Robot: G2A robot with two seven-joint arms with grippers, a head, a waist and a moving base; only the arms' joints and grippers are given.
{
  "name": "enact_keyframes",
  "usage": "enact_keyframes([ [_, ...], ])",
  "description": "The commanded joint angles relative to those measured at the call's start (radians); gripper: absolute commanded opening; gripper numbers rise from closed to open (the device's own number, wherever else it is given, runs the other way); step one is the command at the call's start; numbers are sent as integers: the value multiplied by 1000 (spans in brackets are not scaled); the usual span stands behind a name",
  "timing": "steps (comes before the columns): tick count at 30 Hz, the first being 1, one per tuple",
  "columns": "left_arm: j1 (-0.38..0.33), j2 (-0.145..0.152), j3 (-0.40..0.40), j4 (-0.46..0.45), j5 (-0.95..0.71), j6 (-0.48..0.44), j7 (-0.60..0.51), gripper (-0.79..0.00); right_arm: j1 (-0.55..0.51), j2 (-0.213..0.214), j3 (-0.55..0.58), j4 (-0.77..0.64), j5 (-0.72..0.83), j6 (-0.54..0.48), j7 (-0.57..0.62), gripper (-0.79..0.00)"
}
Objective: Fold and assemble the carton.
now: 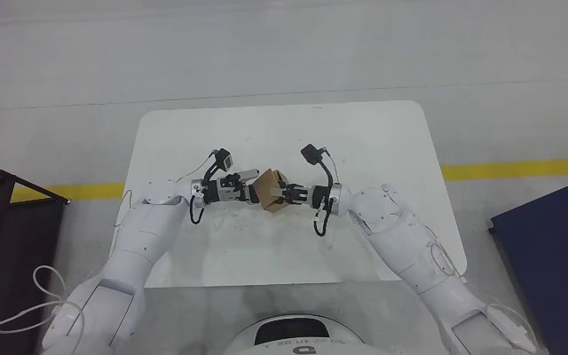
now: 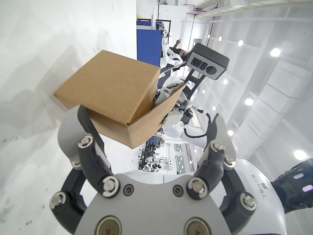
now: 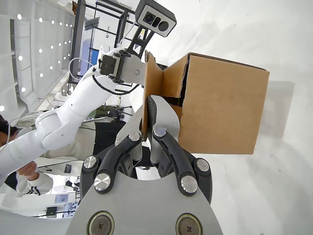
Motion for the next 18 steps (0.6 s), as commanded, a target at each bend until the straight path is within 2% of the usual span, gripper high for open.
enact_keyframes([
  [1, 0, 0, 0, 0, 0, 0, 0, 0, 4, -1, -3, 11, 24, -11, 8, -785],
  [5, 0, 0, 0, 0, 0, 0, 0, 0, 8, -1, -2, 27, 30, -11, -7, -785],
  [7, 0, 0, 0, 0, 0, 0, 0, 0, 4, 1, 3, 23, 20, -13, -18, -468],
  [8, 0, 0, 0, 0, 0, 0, 0, 0, -2, 3, 9, 17, 15, -16, -23, -394],
  [10, 0, 0, 0, 0, 0, 0, 0, 0, -20, 8, 30, -3, 19, -28, -29, -95],
  [11, 0, 0, 0, 0, 0, 0, 0, 0, -33, 12, 42, -17, 29, -39, -31, 0],
  [18, 0, 0, 0, 0, 0, 0, 0, 0, -145, 38, 150, -111, 47, -142, -77, 0],
])
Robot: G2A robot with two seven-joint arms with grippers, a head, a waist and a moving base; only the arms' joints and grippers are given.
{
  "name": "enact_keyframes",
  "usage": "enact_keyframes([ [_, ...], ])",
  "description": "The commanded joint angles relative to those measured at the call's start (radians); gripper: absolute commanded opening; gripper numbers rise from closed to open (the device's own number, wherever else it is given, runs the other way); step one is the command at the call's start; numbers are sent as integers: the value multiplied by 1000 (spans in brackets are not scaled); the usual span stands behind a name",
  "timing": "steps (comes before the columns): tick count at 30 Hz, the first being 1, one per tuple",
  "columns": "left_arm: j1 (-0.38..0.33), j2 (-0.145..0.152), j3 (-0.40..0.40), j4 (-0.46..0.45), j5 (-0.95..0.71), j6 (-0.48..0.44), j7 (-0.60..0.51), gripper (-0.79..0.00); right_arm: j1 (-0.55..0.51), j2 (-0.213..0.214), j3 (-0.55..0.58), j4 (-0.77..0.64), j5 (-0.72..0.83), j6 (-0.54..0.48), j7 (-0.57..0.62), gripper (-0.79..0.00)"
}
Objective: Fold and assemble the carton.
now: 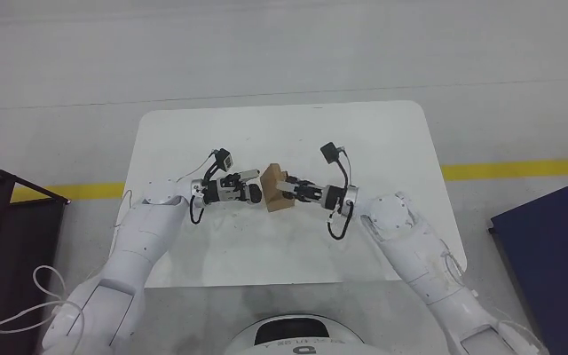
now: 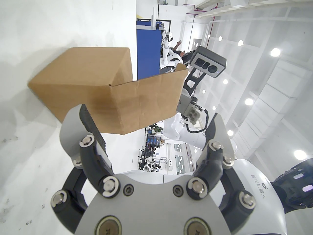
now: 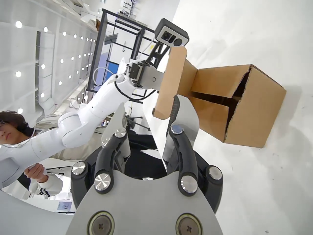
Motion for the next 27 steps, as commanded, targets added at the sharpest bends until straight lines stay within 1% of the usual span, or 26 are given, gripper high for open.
enact_keyframes([
  [1, 0, 0, 0, 0, 0, 0, 0, 0, -36, 9, 44, -26, -14, -46, -33, 0],
  [3, 0, 0, 0, 0, 0, 0, 0, 0, -62, 16, 80, -27, -55, -92, -79, 0],
  [5, 0, 0, 0, 0, 0, 0, 0, 0, -63, 21, 102, -1, -192, -72, -151, 0],
  [6, 0, 0, 0, 0, 0, 0, 0, 0, -63, 19, 89, 8, -244, -64, -180, 0],
  [11, 0, 0, 0, 0, 0, 0, 0, 0, -21, 6, 10, 112, -263, -146, -199, 0],
  [13, 0, 0, 0, 0, 0, 0, 0, 0, -4, -2, -30, 149, -238, -203, -193, 0],
  [16, 0, 0, 0, 0, 0, 0, 0, 0, 26, -10, -61, 205, -221, -267, -198, 0],
  [21, 0, 0, 0, 0, 0, 0, 0, 0, 49, -16, -86, 253, -204, -321, -207, 0],
  [27, 0, 0, 0, 0, 0, 0, 0, 0, 43, -12, -84, 279, -155, -386, -185, 0],
])
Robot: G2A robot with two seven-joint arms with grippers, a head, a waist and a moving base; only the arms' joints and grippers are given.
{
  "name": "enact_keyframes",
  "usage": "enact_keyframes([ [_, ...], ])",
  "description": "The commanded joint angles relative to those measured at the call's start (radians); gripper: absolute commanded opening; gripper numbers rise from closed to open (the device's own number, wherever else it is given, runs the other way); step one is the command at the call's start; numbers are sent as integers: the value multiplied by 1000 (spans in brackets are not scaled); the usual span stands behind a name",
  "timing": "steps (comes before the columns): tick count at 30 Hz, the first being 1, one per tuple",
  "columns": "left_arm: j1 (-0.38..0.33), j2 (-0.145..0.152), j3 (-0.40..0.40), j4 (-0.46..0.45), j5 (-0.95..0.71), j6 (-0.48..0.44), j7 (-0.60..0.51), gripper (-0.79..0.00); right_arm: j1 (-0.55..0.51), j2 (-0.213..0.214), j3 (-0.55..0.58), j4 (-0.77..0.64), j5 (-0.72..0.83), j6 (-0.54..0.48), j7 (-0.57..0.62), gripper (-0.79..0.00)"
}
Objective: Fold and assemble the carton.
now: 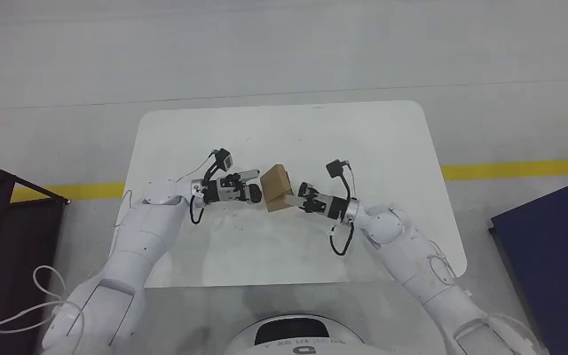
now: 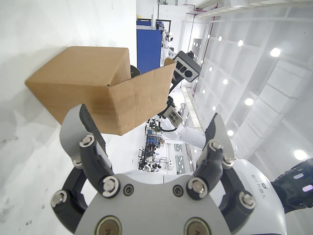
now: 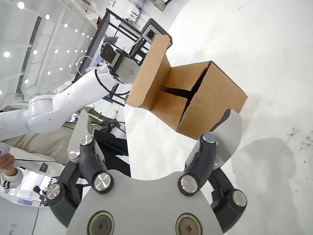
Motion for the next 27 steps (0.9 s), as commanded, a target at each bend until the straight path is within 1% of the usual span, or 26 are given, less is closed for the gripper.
enact_keyframes([
  [1, 0, 0, 0, 0, 0, 0, 0, 0, -5, 4, 5, 0, 10, -22, 14, 0],
  [8, 0, 0, 0, 0, 0, 0, 0, 0, -39, 21, 29, -35, 71, -100, 82, 0],
  [11, 0, 0, 0, 0, 0, 0, 0, 0, -47, 28, 44, -49, 73, -93, 84, 0],
  [15, 0, 0, 0, 0, 0, 0, 0, 0, -54, 32, 55, -63, 47, -56, 66, 0],
  [23, 0, 0, 0, 0, 0, 0, 0, 0, -54, 32, 55, -63, 47, -56, 66, 0],
  [24, 1, 0, 0, -4, 3, -1, 8, 0, -54, 32, 55, -63, 47, -56, 66, 0],
  [27, 17, 5, -10, -44, 24, -13, 77, 0, -55, 30, 44, -67, 51, -45, 57, 0],
])
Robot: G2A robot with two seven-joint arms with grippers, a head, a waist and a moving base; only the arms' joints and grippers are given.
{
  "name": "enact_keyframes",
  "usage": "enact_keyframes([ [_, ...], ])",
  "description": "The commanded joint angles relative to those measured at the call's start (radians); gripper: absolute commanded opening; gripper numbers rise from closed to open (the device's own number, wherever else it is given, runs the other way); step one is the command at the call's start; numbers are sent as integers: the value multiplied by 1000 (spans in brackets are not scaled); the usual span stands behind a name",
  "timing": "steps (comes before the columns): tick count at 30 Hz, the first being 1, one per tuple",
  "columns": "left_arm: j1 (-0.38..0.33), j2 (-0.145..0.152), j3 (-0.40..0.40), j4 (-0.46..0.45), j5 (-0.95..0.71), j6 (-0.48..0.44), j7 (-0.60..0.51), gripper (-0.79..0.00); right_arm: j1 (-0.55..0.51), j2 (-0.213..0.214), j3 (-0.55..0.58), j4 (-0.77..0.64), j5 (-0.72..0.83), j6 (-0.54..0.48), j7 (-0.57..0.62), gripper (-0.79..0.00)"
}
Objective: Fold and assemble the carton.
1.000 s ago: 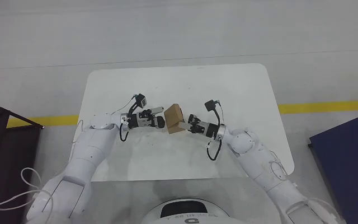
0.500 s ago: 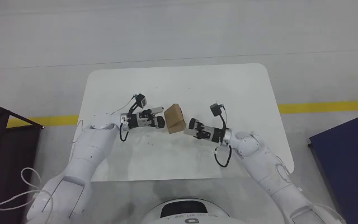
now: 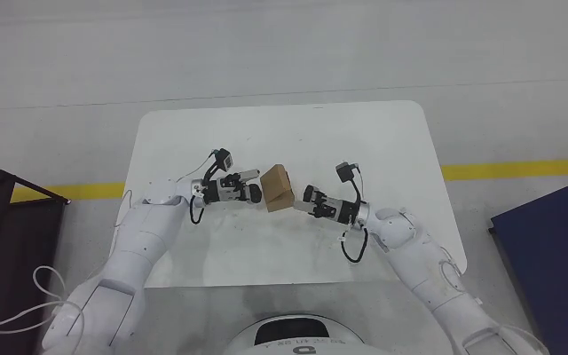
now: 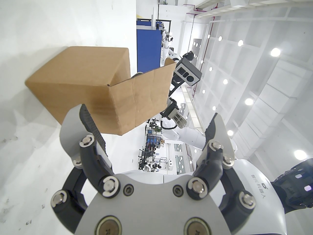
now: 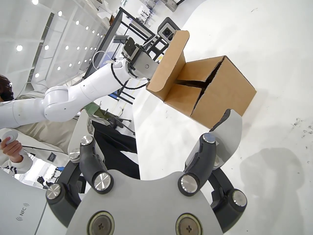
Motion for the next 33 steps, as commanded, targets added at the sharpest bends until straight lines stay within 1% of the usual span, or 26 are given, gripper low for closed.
enact_keyframes([
  [1, 13, 4, -10, -35, 3, -2, 46, 0, 6, -1, -10, 4, -10, 8, -1, 0],
  [4, 26, 7, -13, -87, 23, -4, 72, 0, 19, -3, -30, 8, -35, 1, 11, 0],
  [8, 28, 10, -3, -135, 84, 27, 120, 0, 26, -4, -53, 1, -48, -18, 18, 0],
  [13, 17, 10, 5, -144, 126, 57, 158, 0, 28, -5, -79, -7, -68, -36, 28, 0],
  [17, -1, 9, 6, -140, 135, 55, 170, 0, 24, -2, -84, -13, -84, -40, 28, 0],
  [21, -16, 14, 20, -160, 219, 34, 162, 0, 2, 11, -36, -28, -110, -33, -9, 0],
  [24, -24, 24, 39, -174, 362, 28, 183, 0, -32, 26, 25, -55, -121, -34, -42, 0],
  [28, -12, 33, 46, -206, 458, 55, 222, 0, -76, 41, 87, -99, -133, -20, -74, 0],
  [33, 5, 42, 53, -258, 544, 93, 256, 0, -103, 49, 106, -138, -139, -5, -80, 0],
])
